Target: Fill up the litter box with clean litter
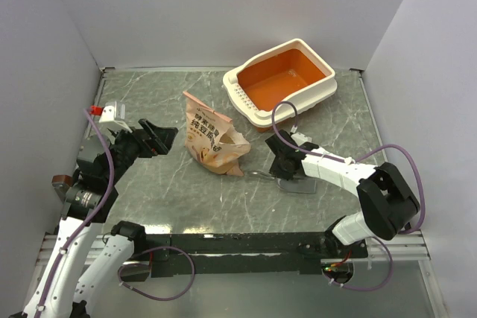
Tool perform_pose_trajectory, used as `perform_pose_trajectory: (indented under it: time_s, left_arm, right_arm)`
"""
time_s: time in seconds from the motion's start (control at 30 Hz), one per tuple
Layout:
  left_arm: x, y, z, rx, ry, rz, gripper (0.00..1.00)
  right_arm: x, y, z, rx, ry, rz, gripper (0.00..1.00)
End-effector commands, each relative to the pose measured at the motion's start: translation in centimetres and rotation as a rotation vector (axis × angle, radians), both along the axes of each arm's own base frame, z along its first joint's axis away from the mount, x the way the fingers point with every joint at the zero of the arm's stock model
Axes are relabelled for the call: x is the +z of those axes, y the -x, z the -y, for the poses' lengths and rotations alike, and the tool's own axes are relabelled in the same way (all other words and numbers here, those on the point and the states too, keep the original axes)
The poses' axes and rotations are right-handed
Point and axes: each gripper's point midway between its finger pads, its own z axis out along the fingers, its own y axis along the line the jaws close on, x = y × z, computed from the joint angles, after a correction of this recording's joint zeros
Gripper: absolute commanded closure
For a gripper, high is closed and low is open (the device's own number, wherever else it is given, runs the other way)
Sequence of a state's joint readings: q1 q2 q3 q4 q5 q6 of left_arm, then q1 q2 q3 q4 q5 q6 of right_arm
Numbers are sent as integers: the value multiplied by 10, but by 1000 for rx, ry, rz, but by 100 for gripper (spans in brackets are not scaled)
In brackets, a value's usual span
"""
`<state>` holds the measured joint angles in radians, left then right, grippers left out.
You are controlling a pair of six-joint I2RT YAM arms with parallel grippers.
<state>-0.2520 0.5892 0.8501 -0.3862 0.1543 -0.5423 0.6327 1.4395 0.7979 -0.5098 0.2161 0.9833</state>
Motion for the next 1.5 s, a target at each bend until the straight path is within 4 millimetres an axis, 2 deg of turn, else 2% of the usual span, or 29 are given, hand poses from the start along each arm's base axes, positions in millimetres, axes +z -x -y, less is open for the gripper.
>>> perform_pose_trajectory:
  time_s: [0.0, 0.03, 0.07, 0.1, 0.23, 0.4, 0.47, 0.53, 0.57, 0.6, 0.63, 0.67, 0.73, 0.77, 0.83, 0.87, 0.93, 0.97, 1.07, 1.1, 1.13, 1.17, 1.27, 1.4, 1.47]
  left_arm:
    - [5, 0, 6, -30, 16, 21, 1]
    - [5, 0, 6, -30, 19, 23, 1]
    - [5, 0, 6, -31, 20, 23, 1]
    - [5, 0, 6, -31, 19, 21, 1]
    - [4, -1, 6, -30, 13, 17, 1]
    - [8, 2, 7, -40, 9, 8, 1]
    - [10, 3, 7, -46, 4, 2, 1]
    - [13, 7, 8, -61, -3, -8, 1]
    - [14, 7, 9, -62, -6, -17, 1]
    - [23, 10, 9, -71, -11, -5, 1]
    - [16, 11, 12, -91, -19, -54, 1]
    - [28, 14, 14, -107, -19, -43, 1]
    - [25, 16, 16, -133, -44, -85, 1]
    - [37, 19, 18, -149, -44, -68, 1]
    - [40, 21, 18, -159, -54, -93, 1]
    - [52, 24, 19, -166, -52, -71, 1]
    - [58, 27, 20, -181, -54, -80, 1]
    - [68, 31, 23, -202, -46, -63, 1]
    - [75, 35, 27, -230, -42, -76, 2]
    - [76, 37, 30, -251, -39, -83, 2]
    - [74, 36, 31, -260, -39, -95, 3]
    - [71, 37, 32, -271, -41, -112, 3]
    - [59, 41, 39, -322, -45, -154, 4]
    - [46, 52, 52, -434, -33, -207, 6]
    - [39, 56, 56, -466, -17, -229, 6]
  right_arm:
    - [-1, -2, 8, -8, 33, 6, 67]
    - [-1, -2, 8, -6, 33, 5, 71]
    - [-2, -2, 9, -4, 37, 5, 94]
    - [-2, -2, 8, 1, 31, 11, 100]
    - [3, -1, 9, 28, 16, 53, 100]
    - [39, 0, 12, 163, 31, 184, 100]
    - [69, 3, 8, 255, 41, 270, 100]
    - [91, 15, 2, 425, 119, 329, 100]
    - [112, 15, -7, 493, 135, 373, 100]
    - [120, 18, -9, 597, 196, 390, 100]
    - [141, 25, -27, 685, 212, 432, 100]
    - [144, 33, -26, 746, 260, 415, 100]
    - [167, 45, -42, 900, 333, 479, 100]
    - [173, 51, -44, 990, 383, 501, 100]
    - [186, 63, -55, 1102, 412, 555, 100]
    - [190, 65, -57, 1180, 450, 578, 100]
    - [195, 73, -62, 1277, 474, 605, 100]
    - [195, 83, -70, 1387, 485, 627, 100]
    - [198, 113, -88, 1655, 491, 724, 100]
    - [208, 117, -93, 1682, 484, 806, 100]
    - [206, 123, -94, 1731, 508, 837, 100]
    - [211, 137, -100, 1834, 530, 902, 100]
    - [224, 160, -104, 1990, 555, 1011, 100]
    - [225, 185, -105, 2208, 557, 1008, 100]
    - [220, 189, -103, 2285, 576, 973, 100]
